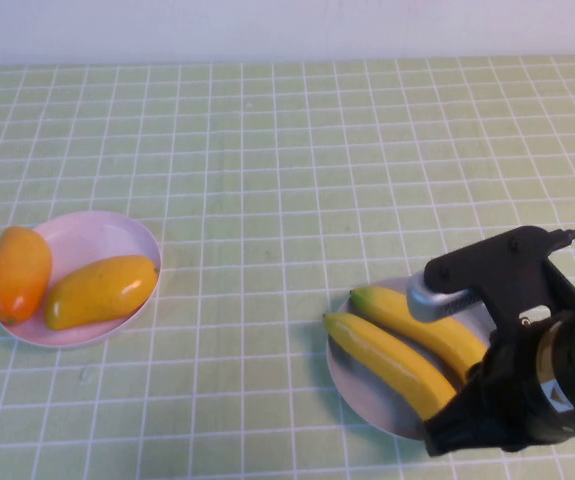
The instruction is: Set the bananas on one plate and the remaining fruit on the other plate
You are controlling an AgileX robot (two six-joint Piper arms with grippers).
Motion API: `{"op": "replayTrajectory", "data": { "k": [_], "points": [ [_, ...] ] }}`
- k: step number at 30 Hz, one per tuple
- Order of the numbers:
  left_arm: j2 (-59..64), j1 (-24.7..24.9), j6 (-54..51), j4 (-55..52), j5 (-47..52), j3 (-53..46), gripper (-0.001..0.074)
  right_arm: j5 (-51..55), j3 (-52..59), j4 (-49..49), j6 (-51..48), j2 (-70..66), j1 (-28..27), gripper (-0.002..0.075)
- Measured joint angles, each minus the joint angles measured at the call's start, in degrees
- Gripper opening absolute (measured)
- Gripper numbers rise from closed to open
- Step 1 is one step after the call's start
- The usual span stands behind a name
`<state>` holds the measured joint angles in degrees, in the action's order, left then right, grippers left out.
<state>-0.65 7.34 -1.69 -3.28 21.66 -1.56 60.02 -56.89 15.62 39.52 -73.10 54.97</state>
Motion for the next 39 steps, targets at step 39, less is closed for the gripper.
{"op": "replayTrajectory", "data": {
  "k": [39],
  "points": [
    [0.0, 0.0, 0.0, 0.0, 0.0, 0.0, 0.0004, -28.3, 23.6, -30.7, -56.3, 32.4, -47.3, -0.0015]
  ]
}}
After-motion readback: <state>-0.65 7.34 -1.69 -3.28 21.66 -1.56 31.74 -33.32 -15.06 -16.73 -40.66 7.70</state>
